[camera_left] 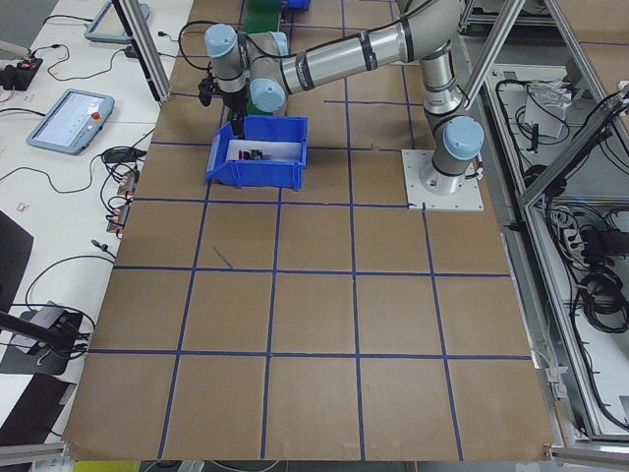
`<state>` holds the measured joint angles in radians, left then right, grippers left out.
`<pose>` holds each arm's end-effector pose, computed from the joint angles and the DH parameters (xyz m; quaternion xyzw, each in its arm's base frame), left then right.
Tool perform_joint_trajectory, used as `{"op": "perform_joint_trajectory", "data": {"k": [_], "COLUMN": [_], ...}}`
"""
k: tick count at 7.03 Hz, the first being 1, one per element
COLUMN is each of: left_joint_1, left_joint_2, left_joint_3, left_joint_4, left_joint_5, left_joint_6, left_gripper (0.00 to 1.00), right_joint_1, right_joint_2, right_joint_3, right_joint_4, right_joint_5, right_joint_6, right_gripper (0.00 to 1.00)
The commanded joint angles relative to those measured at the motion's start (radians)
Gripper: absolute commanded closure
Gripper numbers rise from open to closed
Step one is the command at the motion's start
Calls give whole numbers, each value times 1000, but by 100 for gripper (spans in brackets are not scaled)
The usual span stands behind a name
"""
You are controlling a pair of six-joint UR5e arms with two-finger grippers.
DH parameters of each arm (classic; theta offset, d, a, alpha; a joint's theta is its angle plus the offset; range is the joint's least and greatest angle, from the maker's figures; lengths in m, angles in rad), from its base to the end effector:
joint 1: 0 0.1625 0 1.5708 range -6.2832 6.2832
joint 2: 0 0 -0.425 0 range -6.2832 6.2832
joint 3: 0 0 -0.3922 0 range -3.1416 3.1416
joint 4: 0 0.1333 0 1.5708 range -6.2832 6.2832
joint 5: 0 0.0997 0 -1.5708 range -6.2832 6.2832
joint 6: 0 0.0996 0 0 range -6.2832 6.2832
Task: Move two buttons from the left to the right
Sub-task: 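Move the left gripper back over the bin toward the red-capped button, then grasp the red-capped button with left gripper while right gripper reaches for yellow button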
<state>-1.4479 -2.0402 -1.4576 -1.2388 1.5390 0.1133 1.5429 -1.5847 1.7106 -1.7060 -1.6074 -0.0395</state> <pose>-0.0549 -0.6689 0.3028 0.0050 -0.9998 -0.0101 0.0172 0.1161 -0.4872 0.4396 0.0057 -0.9998 0.0040 0.0184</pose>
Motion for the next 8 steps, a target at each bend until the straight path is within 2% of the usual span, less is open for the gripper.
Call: {"op": "perform_joint_trajectory", "data": {"k": [1,3,6,7,8], "left_joint_1": [7,9,11,11,11], "left_joint_2": [-14,-25,-78,-84,-83], "left_joint_3": [-81,-118,-135,-135,-133], "left_joint_4": [81,107,177,177,177], "left_joint_5": [24,46,44,39,33], "left_joint_6": [0,-1,-3,-3,-3], "left_gripper": [1,2,5,19,41], "right_joint_1": [0,9,93,130,147], "right_joint_2": [8,62,268,323,381], "right_joint_3": [-15,-66,-176,-227,-274], "right_joint_4": [-4,-24,-159,-178,-188], "right_joint_5": [-2,-6,9,15,21], "right_joint_6": [7,16,140,194,229], "right_gripper": [0,0,0,0,0]}}
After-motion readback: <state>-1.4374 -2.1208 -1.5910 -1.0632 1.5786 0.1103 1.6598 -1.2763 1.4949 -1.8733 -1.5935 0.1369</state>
